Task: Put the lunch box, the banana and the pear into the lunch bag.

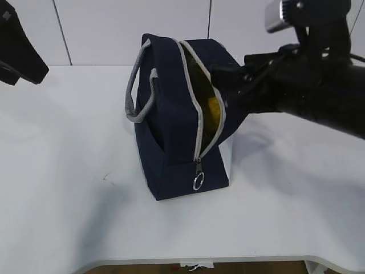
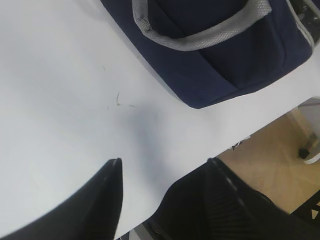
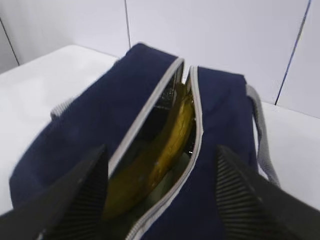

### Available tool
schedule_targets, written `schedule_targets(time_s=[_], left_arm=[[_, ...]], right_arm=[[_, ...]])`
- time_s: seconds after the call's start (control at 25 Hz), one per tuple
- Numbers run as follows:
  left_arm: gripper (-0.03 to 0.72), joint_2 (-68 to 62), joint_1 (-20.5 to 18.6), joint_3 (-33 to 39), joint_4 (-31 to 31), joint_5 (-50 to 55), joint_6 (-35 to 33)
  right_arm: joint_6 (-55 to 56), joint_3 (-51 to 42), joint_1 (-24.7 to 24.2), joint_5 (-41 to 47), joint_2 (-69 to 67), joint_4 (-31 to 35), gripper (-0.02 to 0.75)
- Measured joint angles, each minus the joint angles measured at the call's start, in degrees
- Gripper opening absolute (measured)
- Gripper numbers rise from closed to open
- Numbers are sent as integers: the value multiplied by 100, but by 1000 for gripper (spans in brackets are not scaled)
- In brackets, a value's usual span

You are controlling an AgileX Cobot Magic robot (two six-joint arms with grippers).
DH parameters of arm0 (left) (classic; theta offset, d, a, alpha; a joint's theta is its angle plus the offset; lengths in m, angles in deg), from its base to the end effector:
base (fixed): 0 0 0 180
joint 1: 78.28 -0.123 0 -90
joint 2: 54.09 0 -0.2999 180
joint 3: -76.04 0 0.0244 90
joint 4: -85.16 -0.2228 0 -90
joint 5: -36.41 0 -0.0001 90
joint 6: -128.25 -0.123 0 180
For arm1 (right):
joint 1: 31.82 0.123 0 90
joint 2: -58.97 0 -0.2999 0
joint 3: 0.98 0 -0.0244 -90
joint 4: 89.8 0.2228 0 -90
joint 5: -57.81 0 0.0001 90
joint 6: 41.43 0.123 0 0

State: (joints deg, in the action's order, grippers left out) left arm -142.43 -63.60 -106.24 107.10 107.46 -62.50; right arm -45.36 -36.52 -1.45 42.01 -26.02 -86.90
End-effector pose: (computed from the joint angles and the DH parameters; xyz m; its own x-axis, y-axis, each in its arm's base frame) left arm 0.2396 -0.1077 0.3575 -0.8588 0.2806 -0.4286 0.4276 0.8534 -0.2980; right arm 0.2571 0.1487 0.2982 -0.2098 -0.1460 -0.9668 -0.4983 0.8667 -0.0227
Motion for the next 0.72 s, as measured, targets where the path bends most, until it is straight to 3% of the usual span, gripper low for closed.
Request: schedule_targets(time_s=[0.32,0.6,0.72], left_arm=[[387,0,0,0,0,0,0],[383,0,0,0,0,0,12],[383,0,0,0,0,0,12]], right_arm=[[0,-1226,0,-2087,-638,-409,479],[87,-1716,0,-2502,-935,-475,414],[147,-1826,0,-2826,-933,-927,410]])
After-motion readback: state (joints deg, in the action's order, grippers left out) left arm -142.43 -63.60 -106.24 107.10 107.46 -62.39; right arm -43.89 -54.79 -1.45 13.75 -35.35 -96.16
